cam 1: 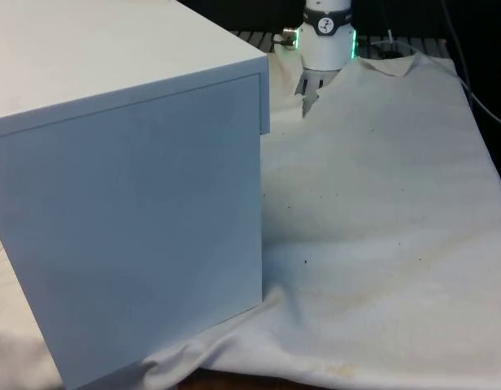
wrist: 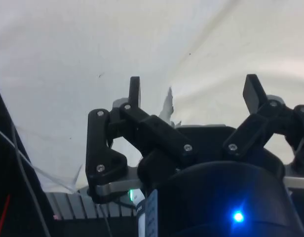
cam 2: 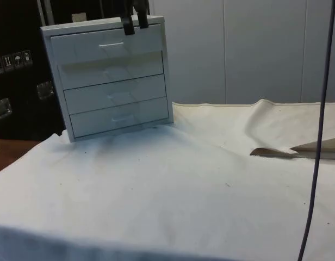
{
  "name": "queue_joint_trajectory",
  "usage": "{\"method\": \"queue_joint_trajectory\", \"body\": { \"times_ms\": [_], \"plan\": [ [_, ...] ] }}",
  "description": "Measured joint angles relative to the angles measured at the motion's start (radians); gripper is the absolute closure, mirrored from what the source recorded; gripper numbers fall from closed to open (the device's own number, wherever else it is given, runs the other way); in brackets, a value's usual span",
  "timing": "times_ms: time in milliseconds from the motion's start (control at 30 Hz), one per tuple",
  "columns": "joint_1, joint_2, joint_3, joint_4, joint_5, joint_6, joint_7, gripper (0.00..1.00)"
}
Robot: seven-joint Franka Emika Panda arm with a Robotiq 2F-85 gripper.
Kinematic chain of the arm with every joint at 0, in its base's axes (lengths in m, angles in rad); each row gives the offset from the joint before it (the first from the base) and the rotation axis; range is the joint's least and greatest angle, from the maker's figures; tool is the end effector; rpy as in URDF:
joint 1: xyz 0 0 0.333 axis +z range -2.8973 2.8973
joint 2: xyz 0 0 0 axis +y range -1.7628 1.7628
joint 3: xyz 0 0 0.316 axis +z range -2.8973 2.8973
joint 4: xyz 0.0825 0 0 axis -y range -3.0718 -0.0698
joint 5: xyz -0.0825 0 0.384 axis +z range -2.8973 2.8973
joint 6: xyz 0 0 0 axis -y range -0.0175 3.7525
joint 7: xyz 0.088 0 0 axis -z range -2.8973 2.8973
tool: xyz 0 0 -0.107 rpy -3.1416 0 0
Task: Open the drawer, then close it.
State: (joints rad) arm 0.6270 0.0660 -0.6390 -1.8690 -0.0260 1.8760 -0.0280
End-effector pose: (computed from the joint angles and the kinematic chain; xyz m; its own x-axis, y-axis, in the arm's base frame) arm 0.5711 -0.0025 0.4786 0.9986 0.0230 -0.0481 0.0260 -0.9977 0.0624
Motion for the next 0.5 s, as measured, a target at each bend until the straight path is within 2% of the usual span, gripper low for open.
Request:
{"method": "queue_joint_trajectory", "body": {
  "times_ms": [267, 500],
  "plan": [
    [-0.002, 0.03, -0.003, 0.0, 0.003, 0.056, -0.011, 0.0],
    [-0.006, 0.051, -0.005, -0.001, 0.004, 0.133, -0.029, 0.0]
  ]
}}
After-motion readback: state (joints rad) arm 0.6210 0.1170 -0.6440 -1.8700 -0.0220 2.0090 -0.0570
